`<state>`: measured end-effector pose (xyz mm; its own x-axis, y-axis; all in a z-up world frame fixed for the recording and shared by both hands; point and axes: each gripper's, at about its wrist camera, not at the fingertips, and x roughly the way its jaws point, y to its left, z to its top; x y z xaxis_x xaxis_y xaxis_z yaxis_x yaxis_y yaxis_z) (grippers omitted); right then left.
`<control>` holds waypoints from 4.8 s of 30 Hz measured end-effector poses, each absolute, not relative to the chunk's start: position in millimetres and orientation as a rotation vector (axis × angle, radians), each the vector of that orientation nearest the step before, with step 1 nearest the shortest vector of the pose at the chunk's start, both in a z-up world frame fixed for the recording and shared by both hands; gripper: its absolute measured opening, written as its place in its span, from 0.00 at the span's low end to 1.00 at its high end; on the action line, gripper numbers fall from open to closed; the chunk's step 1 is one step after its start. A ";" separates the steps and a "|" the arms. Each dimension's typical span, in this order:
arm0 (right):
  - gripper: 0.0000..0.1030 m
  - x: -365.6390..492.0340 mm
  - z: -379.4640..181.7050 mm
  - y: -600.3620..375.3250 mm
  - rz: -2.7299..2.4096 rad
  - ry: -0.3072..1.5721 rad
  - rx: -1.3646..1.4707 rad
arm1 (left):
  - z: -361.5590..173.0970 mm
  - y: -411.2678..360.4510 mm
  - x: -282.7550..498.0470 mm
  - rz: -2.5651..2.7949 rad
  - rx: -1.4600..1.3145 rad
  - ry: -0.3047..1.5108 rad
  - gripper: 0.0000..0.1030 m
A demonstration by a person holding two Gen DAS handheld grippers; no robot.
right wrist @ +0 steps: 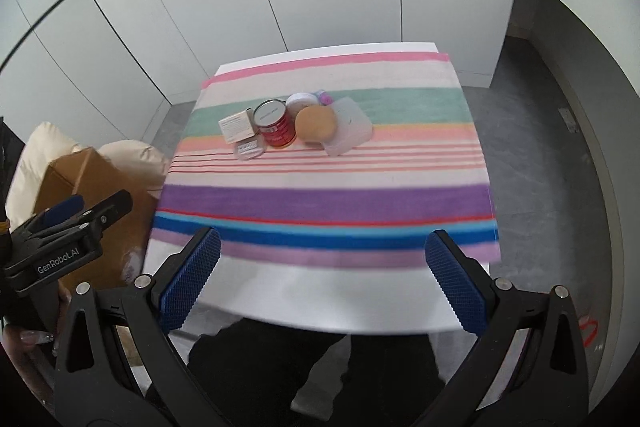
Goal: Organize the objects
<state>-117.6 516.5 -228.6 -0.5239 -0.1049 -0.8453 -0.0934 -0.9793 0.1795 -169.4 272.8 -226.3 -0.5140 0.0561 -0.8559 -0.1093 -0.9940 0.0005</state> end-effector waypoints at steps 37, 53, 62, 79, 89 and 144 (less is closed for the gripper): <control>0.58 -321.4 -389.0 487.7 -2.696 0.112 1.489 | -374.7 322.0 -358.7 2.529 -1.620 -0.078 0.53; 0.38 -317.9 -367.7 500.1 -2.681 0.003 1.480 | -333.7 336.8 -339.5 2.615 -1.473 0.094 0.51; 0.35 -311.4 -332.9 506.7 -2.719 -0.027 1.442 | -285.9 337.5 -327.0 2.661 -1.379 0.098 0.51; 0.35 -269.8 -179.6 504.4 -2.860 -0.030 1.254 | -120.4 326.6 -260.7 2.768 -1.114 0.019 0.51; 0.35 -223.7 -82.2 504.8 -2.960 -0.036 1.126 | -26.8 315.7 -202.0 2.833 -1.001 0.037 0.51; 0.35 -28.9 -22.0 506.6 -3.016 -0.201 1.108 | 23.6 276.7 -12.3 2.825 -0.897 0.084 0.51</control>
